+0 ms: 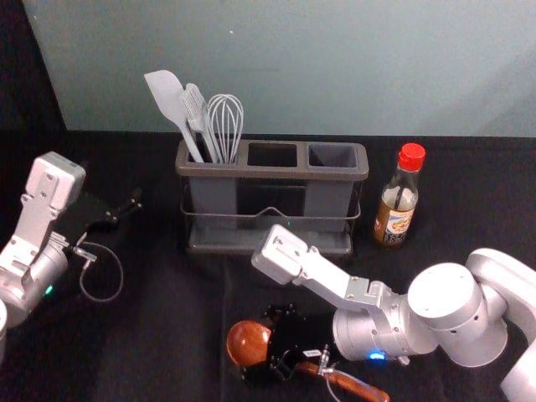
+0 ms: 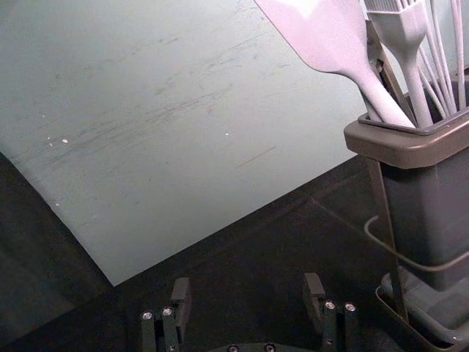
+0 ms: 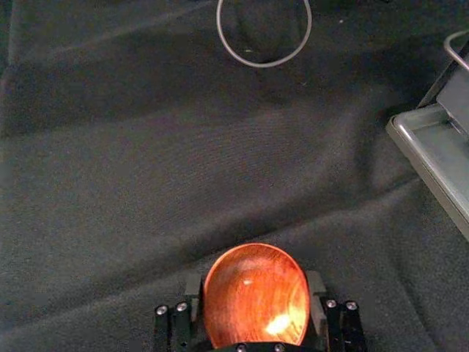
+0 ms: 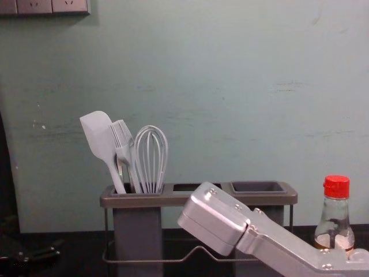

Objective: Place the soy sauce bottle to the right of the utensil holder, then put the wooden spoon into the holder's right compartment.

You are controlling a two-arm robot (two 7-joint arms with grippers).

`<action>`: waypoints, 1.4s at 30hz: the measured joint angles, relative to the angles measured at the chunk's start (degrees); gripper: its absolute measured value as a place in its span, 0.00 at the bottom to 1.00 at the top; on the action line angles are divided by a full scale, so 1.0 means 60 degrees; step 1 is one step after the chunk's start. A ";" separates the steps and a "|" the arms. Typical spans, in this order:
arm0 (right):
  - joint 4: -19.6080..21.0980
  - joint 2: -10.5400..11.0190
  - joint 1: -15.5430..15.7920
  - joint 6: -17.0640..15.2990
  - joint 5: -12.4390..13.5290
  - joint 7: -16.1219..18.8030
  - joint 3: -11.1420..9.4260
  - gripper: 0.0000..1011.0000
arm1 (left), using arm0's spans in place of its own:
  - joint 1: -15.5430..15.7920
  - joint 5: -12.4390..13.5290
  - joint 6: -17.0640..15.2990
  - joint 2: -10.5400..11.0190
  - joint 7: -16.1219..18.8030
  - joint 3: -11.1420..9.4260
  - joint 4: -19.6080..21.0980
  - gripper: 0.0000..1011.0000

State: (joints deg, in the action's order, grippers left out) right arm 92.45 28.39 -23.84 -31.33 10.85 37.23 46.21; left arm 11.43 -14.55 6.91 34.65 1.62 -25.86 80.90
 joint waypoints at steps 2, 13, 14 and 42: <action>0.0002 0.0002 0.0000 0.0000 0.0002 0.0000 0.0000 0.85 | 0.0000 0.0000 0.0000 0.0000 0.0000 0.0000 0.0000 0.99; 0.0010 0.0009 0.0000 0.0001 0.0014 -0.0005 0.0000 0.83 | 0.0000 0.0000 0.0000 0.0000 0.0000 0.0000 0.0000 0.99; 0.0010 0.0010 0.0000 0.0001 0.0014 -0.0005 0.0000 0.83 | 0.0001 -0.0001 0.0000 0.0000 0.0000 0.0000 0.0000 0.99; 0.2256 0.0367 0.1429 0.2733 0.1300 -0.1679 -0.2684 0.83 | 0.0000 0.0000 0.0000 0.0000 0.0000 0.0000 0.0000 0.99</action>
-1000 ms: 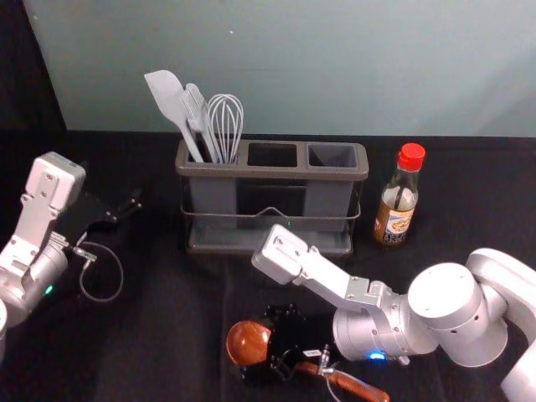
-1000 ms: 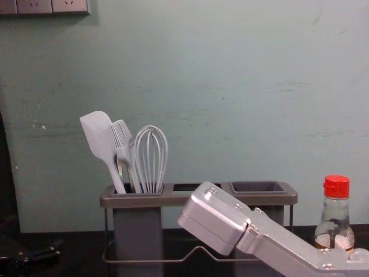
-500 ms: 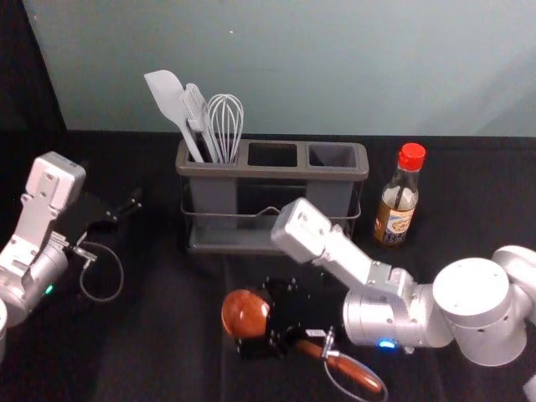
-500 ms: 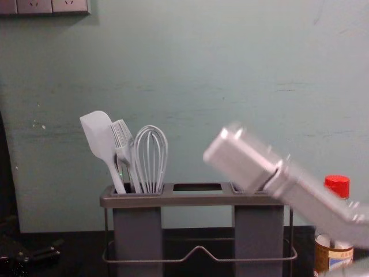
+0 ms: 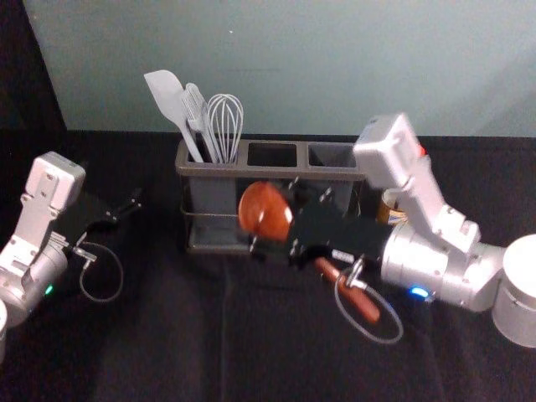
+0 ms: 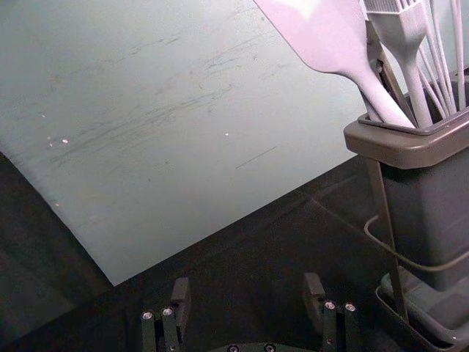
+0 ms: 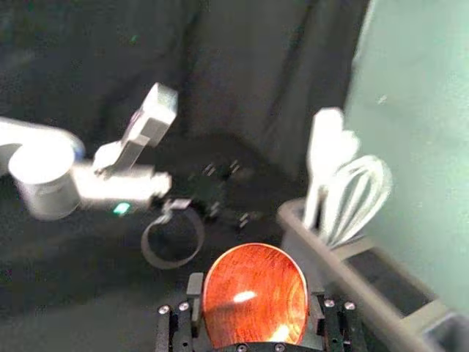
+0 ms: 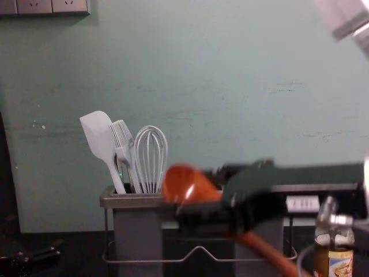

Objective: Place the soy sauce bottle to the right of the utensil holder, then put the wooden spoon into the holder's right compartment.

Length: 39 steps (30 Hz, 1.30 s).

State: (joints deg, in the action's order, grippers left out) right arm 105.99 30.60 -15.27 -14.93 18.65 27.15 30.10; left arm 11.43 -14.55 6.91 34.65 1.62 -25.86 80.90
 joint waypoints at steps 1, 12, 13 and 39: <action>0.0010 -0.0021 0.0015 0.0089 0.0029 -0.0065 -0.0084 0.83 | 0.0000 0.0000 0.0000 0.0000 0.0000 0.0000 0.0000 0.99; -0.0181 -0.0567 -0.0115 0.0819 0.0226 -0.0785 -0.0933 0.83 | 0.0000 0.0000 0.0000 0.0000 0.0000 0.0000 0.0000 0.99; -0.0258 -0.0665 -0.0204 0.0884 0.0240 -0.0847 -0.0999 0.83 | 0.0001 0.0000 0.0000 -0.0001 -0.0001 0.0000 0.0000 0.99; -0.3205 -0.2616 -0.1915 0.3281 -0.0249 -0.1124 -0.1236 0.83 | 0.0000 0.0000 0.0000 0.0000 0.0000 0.0000 0.0000 0.99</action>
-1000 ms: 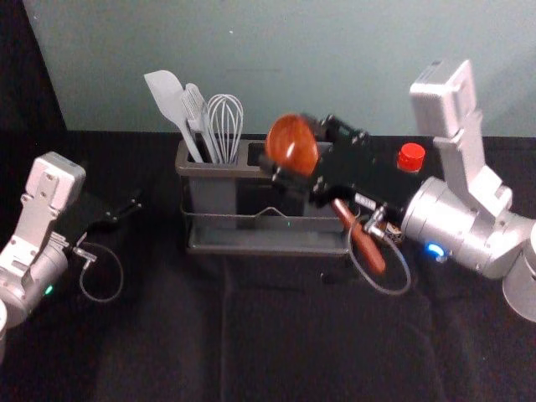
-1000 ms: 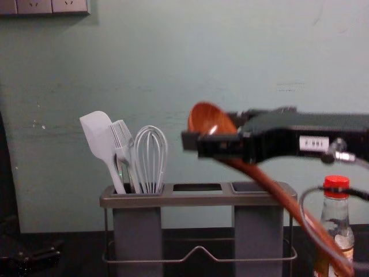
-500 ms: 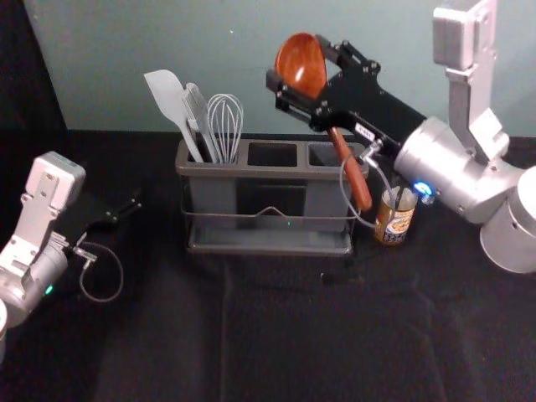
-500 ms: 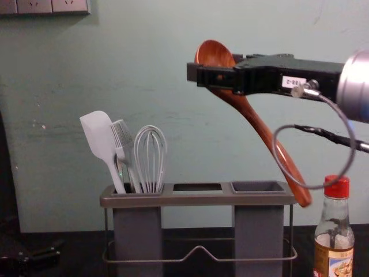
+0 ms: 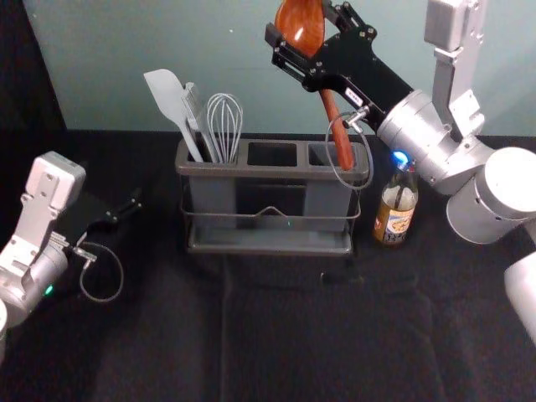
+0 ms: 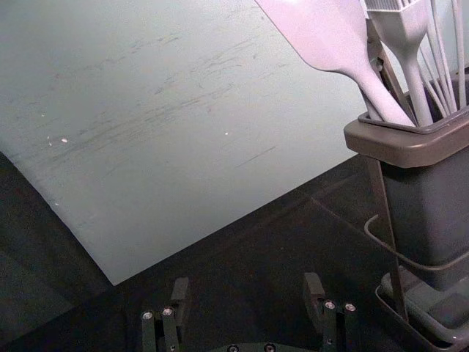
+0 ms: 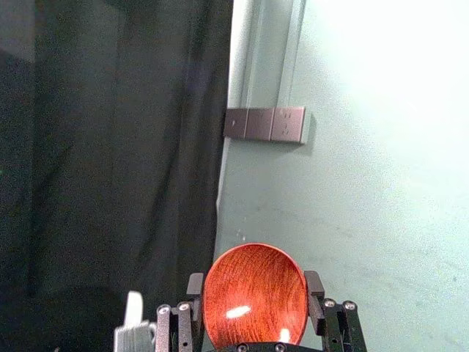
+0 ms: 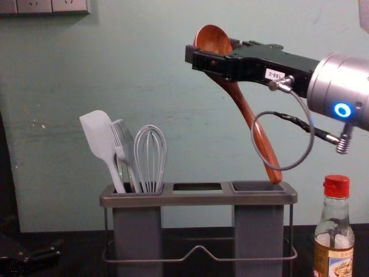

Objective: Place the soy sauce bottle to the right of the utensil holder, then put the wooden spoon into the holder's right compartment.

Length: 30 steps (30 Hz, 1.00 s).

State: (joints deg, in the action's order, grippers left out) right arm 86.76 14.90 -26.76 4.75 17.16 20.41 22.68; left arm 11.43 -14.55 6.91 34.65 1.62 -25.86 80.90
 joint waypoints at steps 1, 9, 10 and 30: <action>-0.0185 -0.0096 -0.0062 0.0224 -0.0031 0.0023 -0.0018 0.83 | 0.0000 0.0000 0.0000 0.0000 0.0000 0.0000 0.0000 0.99; -0.1065 -0.0498 -0.0376 0.1007 -0.0019 0.0257 -0.0160 0.83 | 0.0001 0.0000 0.0000 0.0000 0.0000 -0.0001 0.0000 0.99; -0.1216 -0.0572 -0.0428 0.1181 -0.0021 0.0295 -0.0183 0.83 | 0.0000 0.0000 0.0000 0.0000 0.0000 -0.0001 0.0000 0.99; -0.2389 -0.0952 -0.0738 0.2233 -0.0306 0.0595 -0.0316 0.83 | 0.0001 0.0000 0.0000 0.0000 0.0000 0.0000 0.0000 0.99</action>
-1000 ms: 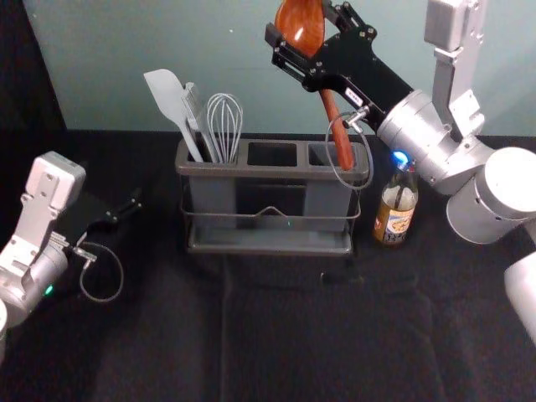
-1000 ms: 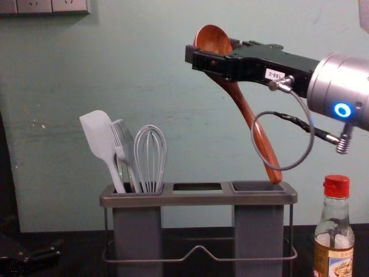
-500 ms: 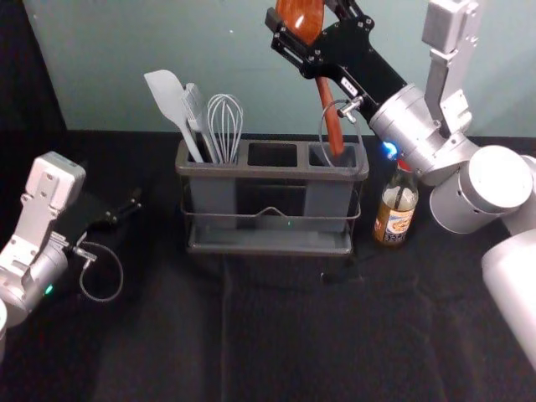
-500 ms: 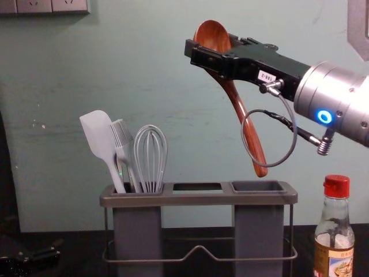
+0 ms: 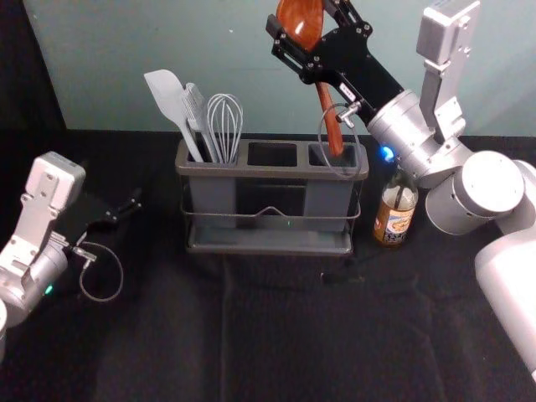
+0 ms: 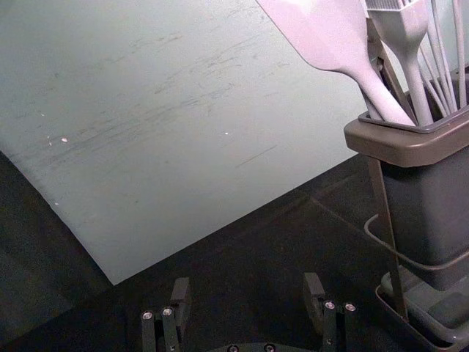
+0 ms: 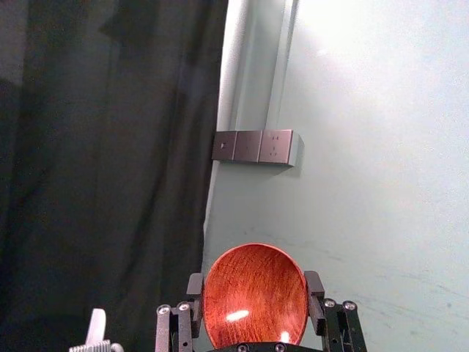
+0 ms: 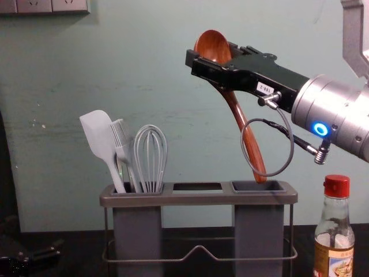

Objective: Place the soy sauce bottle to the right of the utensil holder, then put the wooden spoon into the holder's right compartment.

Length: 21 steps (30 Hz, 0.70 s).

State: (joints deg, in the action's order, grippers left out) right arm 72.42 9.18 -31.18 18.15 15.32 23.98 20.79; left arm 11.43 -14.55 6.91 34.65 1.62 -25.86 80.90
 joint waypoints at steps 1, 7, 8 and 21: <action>-0.0026 -0.0009 0.0000 0.0027 -0.0007 0.0003 -0.0008 0.83 | 0.0000 0.0000 0.0000 0.0000 0.0000 0.0000 0.0000 0.99; -0.0206 -0.0060 -0.0007 0.0151 -0.0034 0.0061 -0.0066 0.83 | -0.0001 0.0000 0.0000 0.0000 0.0000 0.0000 0.0000 0.99; -0.0227 -0.0066 -0.0007 0.0163 -0.0036 0.0067 -0.0072 0.83 | -0.0001 0.0000 0.0000 0.0000 0.0000 0.0000 0.0000 0.99; -0.0383 -0.0119 0.0110 0.0259 -0.0006 0.0153 -0.0156 0.83 | -0.0001 0.0000 0.0000 0.0000 0.0000 0.0000 0.0000 0.99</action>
State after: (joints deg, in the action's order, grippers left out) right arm 70.13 8.47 -30.52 19.71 15.29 24.90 19.85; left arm 11.43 -14.55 6.91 34.65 1.62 -25.86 80.90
